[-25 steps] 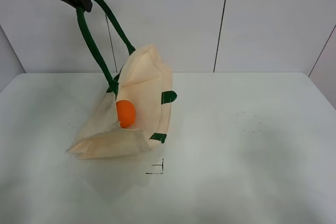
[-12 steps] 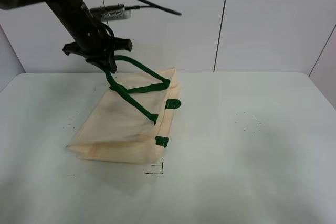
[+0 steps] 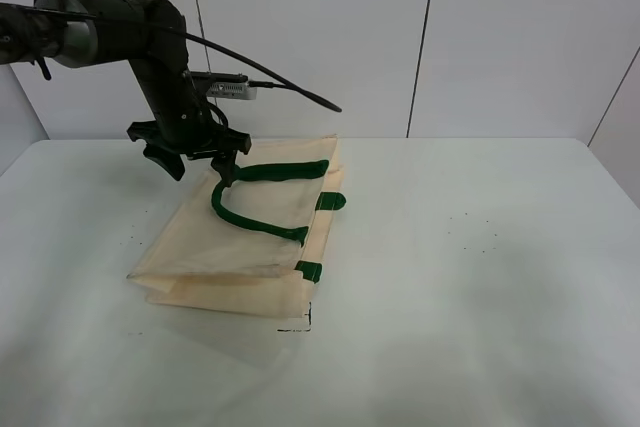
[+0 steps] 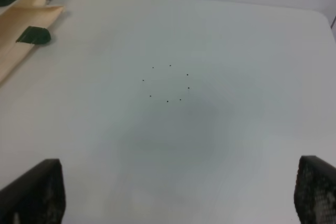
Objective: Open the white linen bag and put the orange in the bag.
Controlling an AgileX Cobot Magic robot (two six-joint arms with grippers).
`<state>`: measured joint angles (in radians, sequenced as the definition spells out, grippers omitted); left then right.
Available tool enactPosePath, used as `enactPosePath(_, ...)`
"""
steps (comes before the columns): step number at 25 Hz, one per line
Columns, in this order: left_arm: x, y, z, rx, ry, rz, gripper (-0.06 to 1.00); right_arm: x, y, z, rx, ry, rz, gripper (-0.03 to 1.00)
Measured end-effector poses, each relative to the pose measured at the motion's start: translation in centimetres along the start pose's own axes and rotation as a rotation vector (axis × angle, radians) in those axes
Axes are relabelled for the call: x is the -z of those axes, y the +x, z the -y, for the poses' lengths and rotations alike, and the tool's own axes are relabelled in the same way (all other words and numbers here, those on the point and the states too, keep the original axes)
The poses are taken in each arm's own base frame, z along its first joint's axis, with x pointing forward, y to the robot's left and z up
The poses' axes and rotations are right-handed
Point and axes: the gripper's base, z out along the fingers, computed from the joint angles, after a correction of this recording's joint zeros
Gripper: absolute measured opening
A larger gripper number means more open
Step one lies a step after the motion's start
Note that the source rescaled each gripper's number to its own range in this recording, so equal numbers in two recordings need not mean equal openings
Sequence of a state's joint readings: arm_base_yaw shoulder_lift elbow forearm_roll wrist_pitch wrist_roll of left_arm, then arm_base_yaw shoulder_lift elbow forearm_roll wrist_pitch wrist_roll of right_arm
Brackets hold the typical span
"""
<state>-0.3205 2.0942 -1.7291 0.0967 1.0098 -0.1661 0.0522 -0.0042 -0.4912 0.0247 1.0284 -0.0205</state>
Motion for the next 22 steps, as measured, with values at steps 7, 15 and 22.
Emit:
enactPosePath(7,-0.3,-0.2,-4.3,0.078,-0.053,-0.005,0.99,0.0,0.0,0.0,0.0,0.0,0.0,1.0)
enactPosePath(15,-0.8,1.1,-13.4,0.304,-0.026,-0.068,0.99,0.0,0.0,0.0,0.0,0.0,0.0,1.0)
enactPosePath(22,-0.6,2.0,-15.2,0.36,0.027,-0.118,0.99,0.0,0.0,0.0,0.0,0.0,0.0,1.0)
